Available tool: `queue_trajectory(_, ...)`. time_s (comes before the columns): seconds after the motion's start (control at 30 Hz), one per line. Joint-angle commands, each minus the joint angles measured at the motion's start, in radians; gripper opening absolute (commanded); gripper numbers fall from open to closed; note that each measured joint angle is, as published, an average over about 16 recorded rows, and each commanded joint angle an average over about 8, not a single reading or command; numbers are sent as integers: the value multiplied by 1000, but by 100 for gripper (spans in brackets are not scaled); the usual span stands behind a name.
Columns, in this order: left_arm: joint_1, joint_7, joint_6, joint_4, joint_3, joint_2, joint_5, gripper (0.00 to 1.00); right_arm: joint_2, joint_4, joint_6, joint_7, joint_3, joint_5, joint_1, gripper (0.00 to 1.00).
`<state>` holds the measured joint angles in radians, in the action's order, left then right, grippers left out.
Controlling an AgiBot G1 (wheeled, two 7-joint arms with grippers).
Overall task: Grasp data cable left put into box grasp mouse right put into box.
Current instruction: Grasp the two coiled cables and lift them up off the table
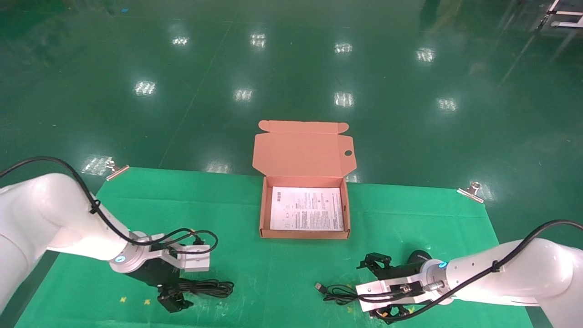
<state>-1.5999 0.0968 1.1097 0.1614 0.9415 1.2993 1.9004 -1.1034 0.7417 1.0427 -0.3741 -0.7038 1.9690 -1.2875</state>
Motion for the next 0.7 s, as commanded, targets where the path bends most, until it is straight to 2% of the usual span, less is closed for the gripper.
queue_trajectory(0.03, 0, -1, 1, 4, 0, 0, 0, 0, 1, 3, 2, 0, 0, 0, 0, 0)
queue_trajectory(0.7, 2, -5, 6, 17, 2, -2, 3, 0, 5, 14, 10, 1, 1, -2, 0, 0)
